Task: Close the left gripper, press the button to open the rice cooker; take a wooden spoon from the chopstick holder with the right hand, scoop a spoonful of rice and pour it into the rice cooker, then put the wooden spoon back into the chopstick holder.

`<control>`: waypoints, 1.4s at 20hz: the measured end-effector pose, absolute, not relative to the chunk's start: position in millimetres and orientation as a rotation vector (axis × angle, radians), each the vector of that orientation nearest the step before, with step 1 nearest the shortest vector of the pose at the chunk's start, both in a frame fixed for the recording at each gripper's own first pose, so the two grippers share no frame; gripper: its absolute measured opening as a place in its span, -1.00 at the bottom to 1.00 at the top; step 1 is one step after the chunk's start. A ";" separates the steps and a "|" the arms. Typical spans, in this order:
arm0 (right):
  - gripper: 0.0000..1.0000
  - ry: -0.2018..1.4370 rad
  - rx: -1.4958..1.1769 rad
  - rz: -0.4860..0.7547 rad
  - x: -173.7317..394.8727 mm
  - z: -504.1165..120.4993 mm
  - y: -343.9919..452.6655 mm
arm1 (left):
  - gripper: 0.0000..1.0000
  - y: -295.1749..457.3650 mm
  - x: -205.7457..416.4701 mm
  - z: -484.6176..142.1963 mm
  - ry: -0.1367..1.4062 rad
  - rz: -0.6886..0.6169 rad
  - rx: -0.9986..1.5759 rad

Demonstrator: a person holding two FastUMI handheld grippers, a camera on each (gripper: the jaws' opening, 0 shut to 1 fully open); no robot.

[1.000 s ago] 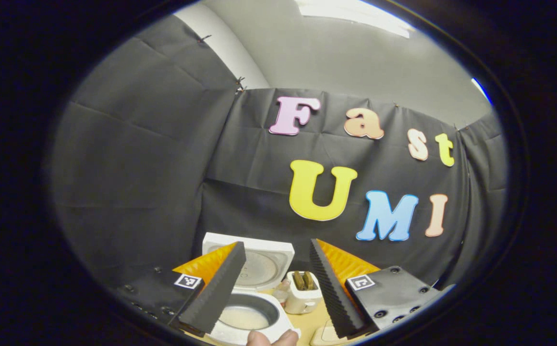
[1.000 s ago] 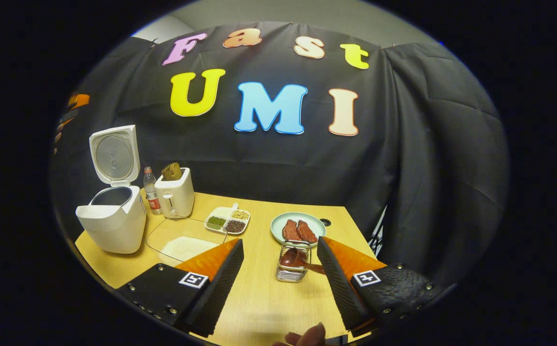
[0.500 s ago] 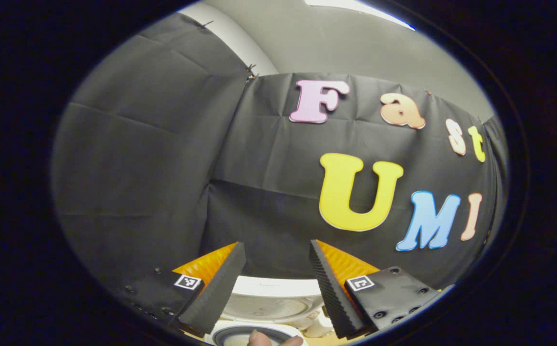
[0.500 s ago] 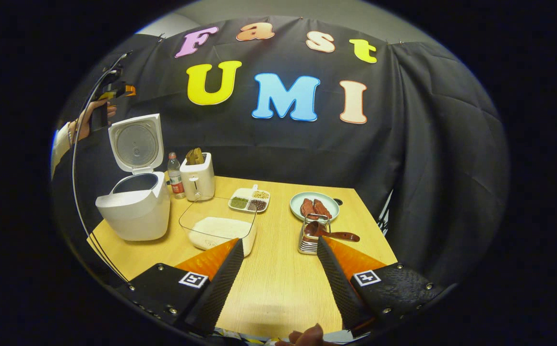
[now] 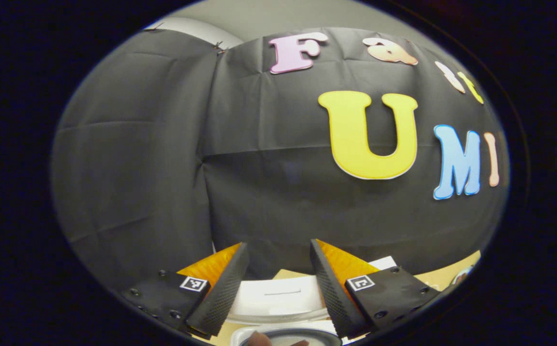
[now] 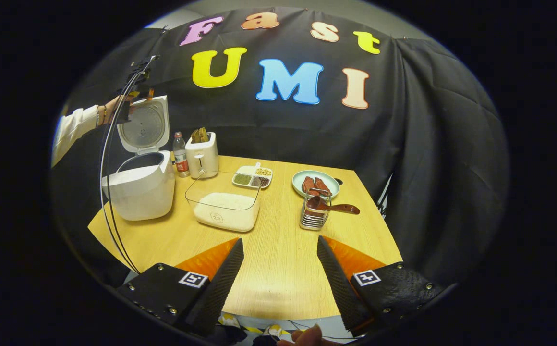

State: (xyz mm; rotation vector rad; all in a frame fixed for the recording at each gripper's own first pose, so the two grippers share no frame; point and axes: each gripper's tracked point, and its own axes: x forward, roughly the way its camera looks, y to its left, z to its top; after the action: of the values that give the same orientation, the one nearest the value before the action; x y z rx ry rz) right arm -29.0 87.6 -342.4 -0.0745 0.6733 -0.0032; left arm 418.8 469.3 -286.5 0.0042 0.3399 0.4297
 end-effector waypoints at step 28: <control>0.89 0.715 -0.065 0.037 -24.0 -361.4 117.8 | 0.87 355.2 233.6 -395.2 0.447 0.439 -0.052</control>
State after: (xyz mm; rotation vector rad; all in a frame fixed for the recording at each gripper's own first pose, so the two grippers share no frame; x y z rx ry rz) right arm -24.0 117.8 -361.4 -0.0650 0.7147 0.0371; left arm 233.6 355.2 -395.2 -0.0524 0.4467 0.4390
